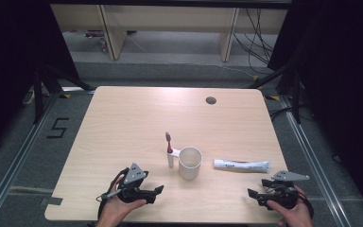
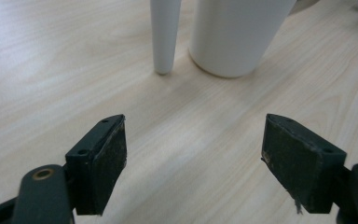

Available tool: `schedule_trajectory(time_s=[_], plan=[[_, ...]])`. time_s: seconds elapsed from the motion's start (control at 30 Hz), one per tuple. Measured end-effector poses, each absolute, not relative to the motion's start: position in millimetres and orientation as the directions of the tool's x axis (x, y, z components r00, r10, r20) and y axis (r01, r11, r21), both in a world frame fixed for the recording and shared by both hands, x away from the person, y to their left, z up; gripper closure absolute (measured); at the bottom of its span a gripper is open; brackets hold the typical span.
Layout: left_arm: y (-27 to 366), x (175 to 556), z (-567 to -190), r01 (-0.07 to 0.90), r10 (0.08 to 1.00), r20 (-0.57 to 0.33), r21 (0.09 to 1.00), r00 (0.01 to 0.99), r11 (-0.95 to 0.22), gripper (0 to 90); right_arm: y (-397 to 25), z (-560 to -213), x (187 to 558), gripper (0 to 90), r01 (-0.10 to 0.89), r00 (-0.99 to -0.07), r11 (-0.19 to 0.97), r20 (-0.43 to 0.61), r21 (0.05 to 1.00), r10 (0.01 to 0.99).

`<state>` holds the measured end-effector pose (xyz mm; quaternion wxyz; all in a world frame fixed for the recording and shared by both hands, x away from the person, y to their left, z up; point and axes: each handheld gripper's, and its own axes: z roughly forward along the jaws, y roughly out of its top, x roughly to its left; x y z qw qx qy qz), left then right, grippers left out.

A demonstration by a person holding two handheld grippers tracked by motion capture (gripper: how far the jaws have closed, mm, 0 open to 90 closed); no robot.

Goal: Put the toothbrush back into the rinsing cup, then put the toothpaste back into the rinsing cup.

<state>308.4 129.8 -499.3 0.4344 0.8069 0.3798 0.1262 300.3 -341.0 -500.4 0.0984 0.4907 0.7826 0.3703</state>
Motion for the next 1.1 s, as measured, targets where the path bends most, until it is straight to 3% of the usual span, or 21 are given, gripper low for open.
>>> schedule_trajectory(time_s=[0.43,0.53,0.63,0.8,0.9,1.1], plan=[[136,295,-508,0.538,0.729,-0.148,0.774,0.668,-0.335,16.8,-337,-494,303,23.2,0.643,-0.547,0.28,0.172,0.713,0.819],[136,294,-509,0.536,0.737,-0.153,0.782,0.658,-0.317,16.8,-331,-490,306,26.8,0.626,-0.553,0.26,0.183,0.735,0.813],[138,293,-510,0.542,0.742,-0.129,0.765,0.658,-0.348,16.9,-322,-482,310,35.2,0.622,-0.552,0.227,0.214,0.75,0.806],[138,293,-508,0.53,0.741,-0.116,0.771,0.662,-0.353,17.4,-303,-474,323,60.0,0.591,-0.578,0.233,0.204,0.773,0.79],[137,293,-510,0.532,0.746,-0.131,0.78,0.653,-0.329,17.5,-289,-472,335,70.3,0.577,-0.588,0.262,0.171,0.773,0.79],[137,293,-510,0.531,0.741,-0.121,0.772,0.661,-0.348,17.9,-266,-475,358,81.8,0.584,-0.591,0.287,0.156,0.759,0.791]])
